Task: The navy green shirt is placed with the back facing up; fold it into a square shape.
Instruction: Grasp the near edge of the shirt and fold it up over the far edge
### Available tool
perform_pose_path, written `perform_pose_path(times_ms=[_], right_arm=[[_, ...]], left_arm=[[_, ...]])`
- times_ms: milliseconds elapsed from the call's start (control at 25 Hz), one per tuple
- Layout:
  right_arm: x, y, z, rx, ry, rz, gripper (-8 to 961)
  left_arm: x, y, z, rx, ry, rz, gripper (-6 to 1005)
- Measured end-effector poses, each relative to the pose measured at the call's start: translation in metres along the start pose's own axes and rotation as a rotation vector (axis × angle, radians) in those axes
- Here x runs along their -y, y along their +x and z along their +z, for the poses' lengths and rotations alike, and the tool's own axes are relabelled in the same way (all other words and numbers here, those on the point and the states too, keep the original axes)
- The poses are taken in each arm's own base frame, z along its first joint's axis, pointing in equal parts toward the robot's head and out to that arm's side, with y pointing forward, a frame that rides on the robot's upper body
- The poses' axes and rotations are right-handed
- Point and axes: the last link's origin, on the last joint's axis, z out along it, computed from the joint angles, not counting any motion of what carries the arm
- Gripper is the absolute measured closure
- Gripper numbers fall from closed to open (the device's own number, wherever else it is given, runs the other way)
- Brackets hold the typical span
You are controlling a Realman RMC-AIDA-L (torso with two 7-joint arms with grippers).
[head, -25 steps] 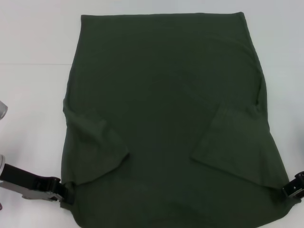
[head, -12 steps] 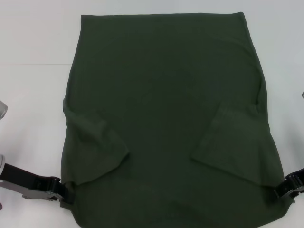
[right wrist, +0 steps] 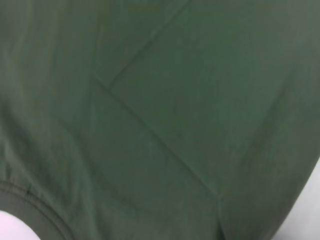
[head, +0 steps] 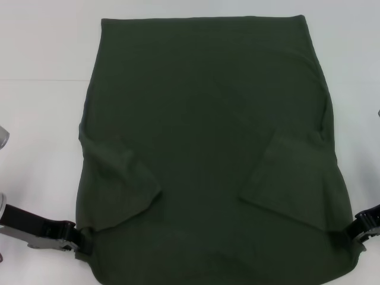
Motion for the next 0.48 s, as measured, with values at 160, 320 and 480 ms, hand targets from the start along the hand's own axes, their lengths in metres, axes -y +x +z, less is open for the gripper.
perform_pose_path(times_ms=[160, 320, 480], right_arm=[[0.0001, 0.0017, 0.0030, -0.029, 0.011, -0.006, 520], [0.0002, 0.0022, 0.0042, -0.046, 0.029, -0.011, 618], [0.0000, 0.0023, 0.0046, -0.051, 0.033, -0.009, 745]], left_arm=[[-0.0002, 0.0002, 0.0000, -0.001, -0.002, 0.001, 962], [-0.0010, 0.0005, 0.0003, -0.004, -0.008, 0.005, 962], [-0.0005, 0.0000, 0.0002, -0.005, -0.008, 0.005, 962]])
